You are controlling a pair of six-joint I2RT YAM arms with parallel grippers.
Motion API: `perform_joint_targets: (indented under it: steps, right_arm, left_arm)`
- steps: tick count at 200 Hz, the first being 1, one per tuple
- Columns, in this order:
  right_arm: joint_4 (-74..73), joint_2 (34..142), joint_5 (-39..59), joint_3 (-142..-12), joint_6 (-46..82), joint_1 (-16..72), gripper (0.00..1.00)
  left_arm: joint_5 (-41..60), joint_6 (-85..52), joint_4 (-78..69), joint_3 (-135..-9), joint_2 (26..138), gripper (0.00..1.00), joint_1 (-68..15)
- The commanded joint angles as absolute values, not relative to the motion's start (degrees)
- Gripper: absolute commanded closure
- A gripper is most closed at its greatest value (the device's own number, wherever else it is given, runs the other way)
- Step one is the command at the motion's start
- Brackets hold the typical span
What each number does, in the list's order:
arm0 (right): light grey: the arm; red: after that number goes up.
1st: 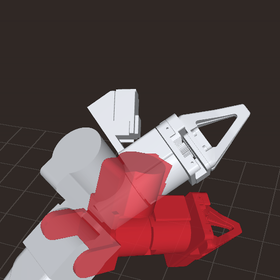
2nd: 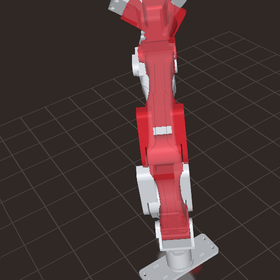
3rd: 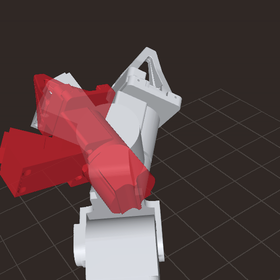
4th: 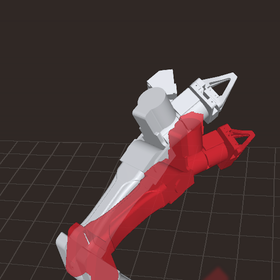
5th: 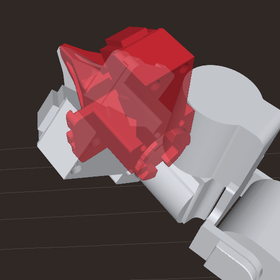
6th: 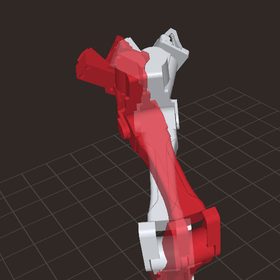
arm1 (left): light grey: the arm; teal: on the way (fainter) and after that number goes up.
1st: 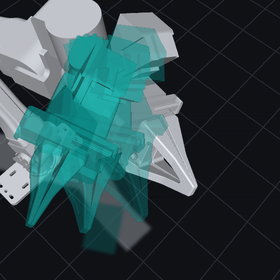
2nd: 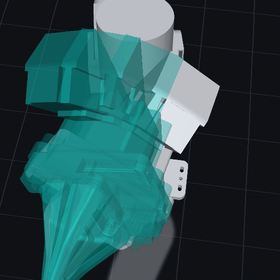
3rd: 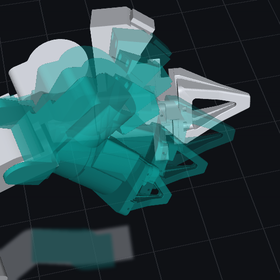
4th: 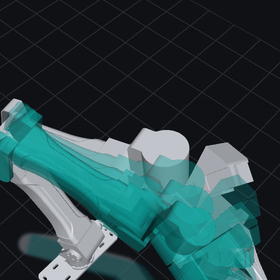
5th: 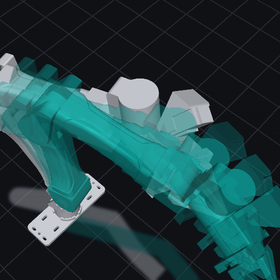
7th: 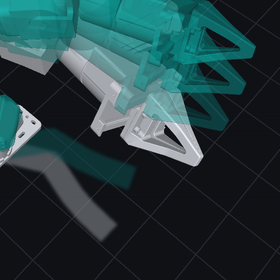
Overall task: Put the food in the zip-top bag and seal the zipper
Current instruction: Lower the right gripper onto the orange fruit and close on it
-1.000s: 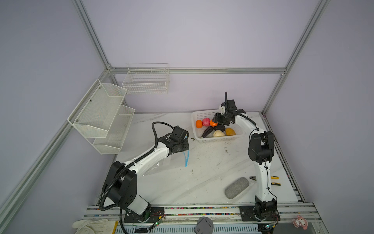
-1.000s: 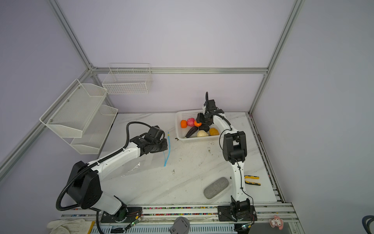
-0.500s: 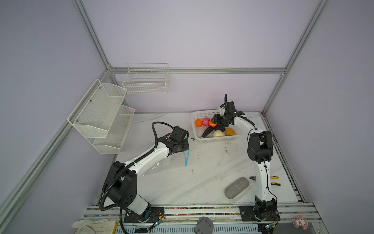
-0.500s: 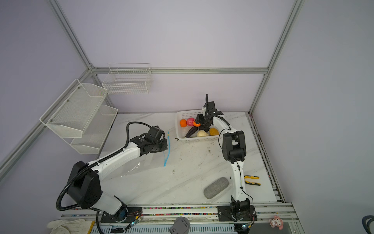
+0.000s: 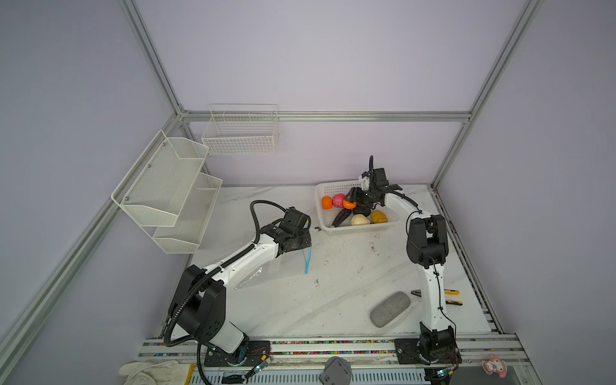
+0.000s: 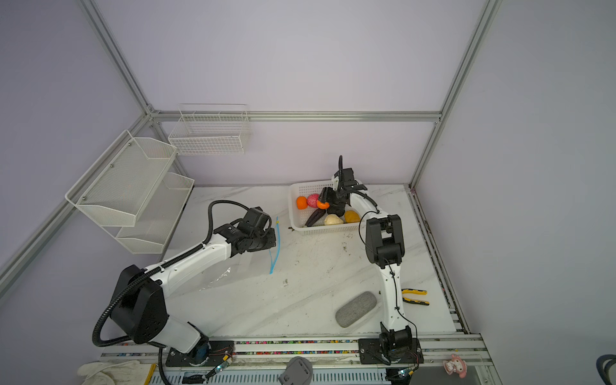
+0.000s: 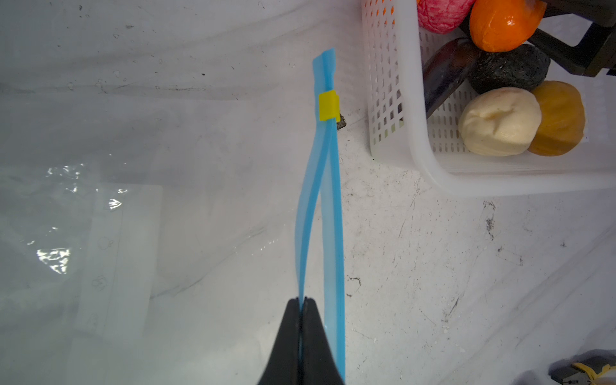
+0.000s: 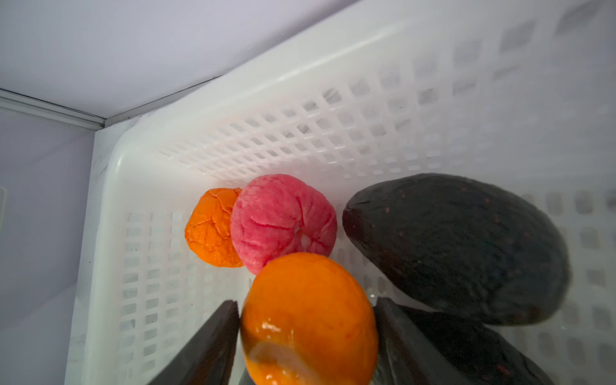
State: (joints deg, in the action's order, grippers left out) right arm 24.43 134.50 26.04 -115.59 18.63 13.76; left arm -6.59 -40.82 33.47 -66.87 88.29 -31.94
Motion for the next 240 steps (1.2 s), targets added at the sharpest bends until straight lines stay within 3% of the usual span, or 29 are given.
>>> perform_joint_targets:
  steps: [1, 67, 152, 240]
  right_arm:
    - [22.7, 136.1, 27.2, -115.4, 19.9, 13.6, 0.31]
    - [22.9, 136.3, 26.2, -114.7, 19.4, 13.8, 0.26]
    - [23.2, 134.2, 25.7, -113.4, 18.5, 13.9, 0.31]
    - [26.2, 131.6, 17.7, -113.0, 13.2, 15.7, 0.25]
  left_arm:
    - [-6.6, -39.5, 31.8, -67.4, 88.0, 1.00, -31.9]
    - [-6.7, -39.4, 31.9, -67.4, 88.1, 1.00, -31.9]
    - [-6.4, -39.5, 31.9, -67.6, 88.1, 1.00, -31.9]
    - [-5.7, -39.8, 31.5, -67.5, 88.2, 1.00, -31.9]
